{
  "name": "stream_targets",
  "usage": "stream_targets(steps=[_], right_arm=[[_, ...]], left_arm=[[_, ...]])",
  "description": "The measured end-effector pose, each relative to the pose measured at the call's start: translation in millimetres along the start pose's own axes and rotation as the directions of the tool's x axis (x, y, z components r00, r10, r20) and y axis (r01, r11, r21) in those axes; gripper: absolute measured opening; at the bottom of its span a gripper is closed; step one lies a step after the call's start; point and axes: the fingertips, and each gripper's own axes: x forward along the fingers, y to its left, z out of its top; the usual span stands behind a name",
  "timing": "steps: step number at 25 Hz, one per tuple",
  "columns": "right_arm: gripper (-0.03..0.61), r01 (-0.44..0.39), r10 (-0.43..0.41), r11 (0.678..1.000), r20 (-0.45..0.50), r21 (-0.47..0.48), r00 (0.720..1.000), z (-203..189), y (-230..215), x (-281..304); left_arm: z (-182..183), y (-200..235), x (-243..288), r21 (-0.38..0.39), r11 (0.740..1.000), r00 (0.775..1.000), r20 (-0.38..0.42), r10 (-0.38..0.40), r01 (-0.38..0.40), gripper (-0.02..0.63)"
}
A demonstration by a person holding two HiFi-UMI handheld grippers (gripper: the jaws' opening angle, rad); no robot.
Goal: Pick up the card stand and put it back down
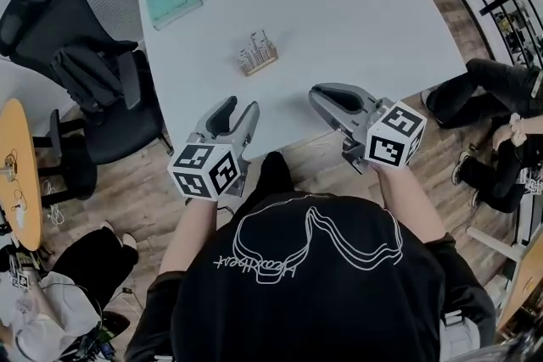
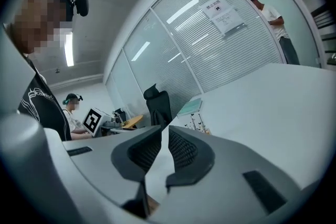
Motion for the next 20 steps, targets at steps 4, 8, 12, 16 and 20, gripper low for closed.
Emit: stream_targets(steps=[4,8,12,16,20], right_arm=[[0.067,0.032,-0.035,0.999,-0.07,-0.041,0.997,-10,-32,30],[0.119,-0.02,0.015,0.998,-0.082,-0.065,0.997,-13,-51,57],[0.149,-0.052,0.037,0.992,-0.126,-0.117,0.991,-18,-73,82],[0.162,-0.048,0.0,0.976,-0.218,-0.211,0.976,-31,-102,109],[0.17,-0.055,-0.018,0.966,-0.276,-0.254,0.961,-49,-125,131]], left_arm=[[-3,24,21,0.034,0.999,1.0,0.002,0.011,-0.011,0.206],[-5,42,40,0.035,0.999,1.0,-0.014,0.005,-0.005,0.212],[-10,63,60,0.045,0.999,0.999,-0.044,0.011,-0.009,0.213],[-19,84,79,0.042,0.999,0.996,-0.088,0.016,-0.012,0.213],[-31,96,95,0.033,0.999,0.992,-0.125,0.013,-0.009,0.213]])
